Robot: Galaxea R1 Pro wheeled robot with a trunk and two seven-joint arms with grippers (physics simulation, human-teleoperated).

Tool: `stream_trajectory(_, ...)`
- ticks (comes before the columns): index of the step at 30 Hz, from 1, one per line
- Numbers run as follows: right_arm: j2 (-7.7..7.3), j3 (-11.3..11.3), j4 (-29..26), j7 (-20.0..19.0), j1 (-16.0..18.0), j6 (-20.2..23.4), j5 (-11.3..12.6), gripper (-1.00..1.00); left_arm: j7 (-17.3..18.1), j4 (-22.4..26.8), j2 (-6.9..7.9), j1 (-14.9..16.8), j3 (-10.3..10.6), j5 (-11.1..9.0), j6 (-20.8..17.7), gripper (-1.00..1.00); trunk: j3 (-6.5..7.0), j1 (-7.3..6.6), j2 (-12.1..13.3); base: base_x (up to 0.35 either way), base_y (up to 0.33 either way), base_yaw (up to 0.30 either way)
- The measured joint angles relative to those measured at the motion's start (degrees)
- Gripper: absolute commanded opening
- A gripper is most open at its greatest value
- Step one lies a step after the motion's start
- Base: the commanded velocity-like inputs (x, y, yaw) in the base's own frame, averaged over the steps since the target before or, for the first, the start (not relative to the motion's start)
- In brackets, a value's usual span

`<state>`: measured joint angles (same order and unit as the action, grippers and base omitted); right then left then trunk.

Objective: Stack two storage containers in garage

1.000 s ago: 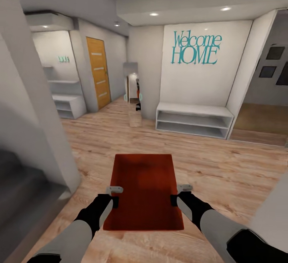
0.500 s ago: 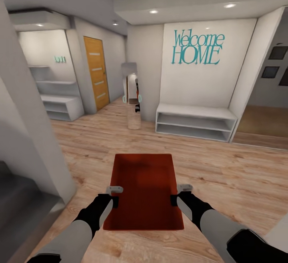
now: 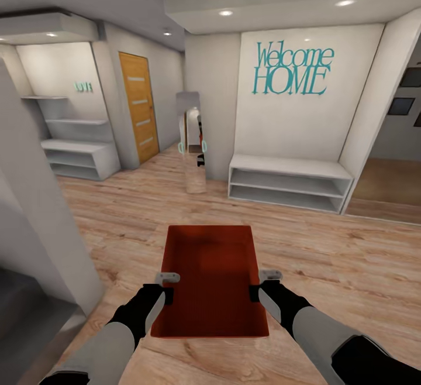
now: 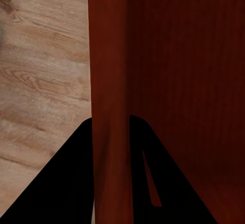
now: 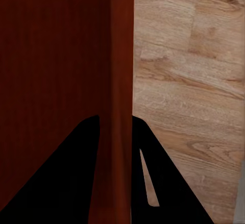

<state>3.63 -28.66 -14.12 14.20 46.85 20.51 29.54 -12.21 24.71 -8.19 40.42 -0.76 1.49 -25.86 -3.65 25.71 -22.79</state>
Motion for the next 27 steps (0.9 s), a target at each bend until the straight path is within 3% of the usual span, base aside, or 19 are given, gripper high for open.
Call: stream_trajectory(27,0.03,0.05,0.08,-0.01,0.00,0.03,-0.11,-1.00,0.08,-0.13,0.01,0.00,-0.07,0.05,0.07,-1.00,0.00,0.00,0.00,0.322,0.000,0.000)
